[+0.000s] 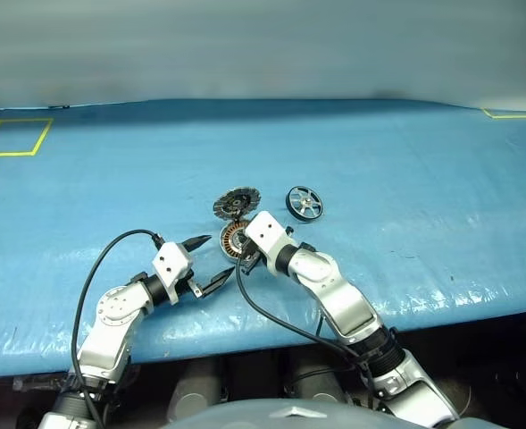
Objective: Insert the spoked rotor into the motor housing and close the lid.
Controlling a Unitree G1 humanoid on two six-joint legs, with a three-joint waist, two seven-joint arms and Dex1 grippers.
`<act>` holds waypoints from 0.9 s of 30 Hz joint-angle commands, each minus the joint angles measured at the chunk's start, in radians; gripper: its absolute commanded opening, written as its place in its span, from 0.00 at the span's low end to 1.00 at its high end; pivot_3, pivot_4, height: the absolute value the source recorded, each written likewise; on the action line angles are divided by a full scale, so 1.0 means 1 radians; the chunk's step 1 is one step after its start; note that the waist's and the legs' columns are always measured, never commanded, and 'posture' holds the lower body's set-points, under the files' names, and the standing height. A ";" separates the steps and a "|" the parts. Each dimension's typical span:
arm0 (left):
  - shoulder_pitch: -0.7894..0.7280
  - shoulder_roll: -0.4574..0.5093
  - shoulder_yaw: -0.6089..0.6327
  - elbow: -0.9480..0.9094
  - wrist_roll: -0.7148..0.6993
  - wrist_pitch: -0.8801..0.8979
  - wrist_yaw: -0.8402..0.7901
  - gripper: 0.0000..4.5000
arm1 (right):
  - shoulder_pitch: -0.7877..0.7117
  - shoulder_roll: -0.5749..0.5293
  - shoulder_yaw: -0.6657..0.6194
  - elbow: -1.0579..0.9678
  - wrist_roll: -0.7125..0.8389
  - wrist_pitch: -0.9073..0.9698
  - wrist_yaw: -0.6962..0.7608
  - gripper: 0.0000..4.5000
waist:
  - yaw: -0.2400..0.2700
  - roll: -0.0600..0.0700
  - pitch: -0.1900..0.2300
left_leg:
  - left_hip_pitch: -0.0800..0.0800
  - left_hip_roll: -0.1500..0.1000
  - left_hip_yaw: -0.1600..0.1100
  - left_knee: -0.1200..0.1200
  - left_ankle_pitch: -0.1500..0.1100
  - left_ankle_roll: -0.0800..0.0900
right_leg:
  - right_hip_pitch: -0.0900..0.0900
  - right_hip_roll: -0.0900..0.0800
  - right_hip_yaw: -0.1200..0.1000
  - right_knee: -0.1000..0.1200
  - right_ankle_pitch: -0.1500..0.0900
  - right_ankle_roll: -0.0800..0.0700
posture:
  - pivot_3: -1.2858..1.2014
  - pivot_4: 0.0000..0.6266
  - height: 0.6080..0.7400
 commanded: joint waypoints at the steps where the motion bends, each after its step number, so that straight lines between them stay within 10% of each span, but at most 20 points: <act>1: -0.002 0.000 0.001 -0.022 0.000 -0.019 -0.004 1.00 | 0.033 -0.027 0.027 0.051 -0.039 0.071 -0.003 0.00 | 0.000 0.000 0.000 | 0.000 0.000 0.000 0.000 0.000 0.000 | 0.000 0.000 0.000 0.000 0.000 0.000 | 0.52 0.24 1.00; 27: -0.006 0.003 -0.003 -0.020 0.003 -0.019 -0.007 1.00 | 0.071 -0.034 -0.022 -0.055 -0.084 0.084 -0.028 0.00 | 0.007 0.006 -0.011 | -0.001 -0.002 -0.005 -0.001 -0.003 -0.003 | 0.003 -0.013 -0.020 -0.002 -0.003 0.004 | 0.52 0.24 1.00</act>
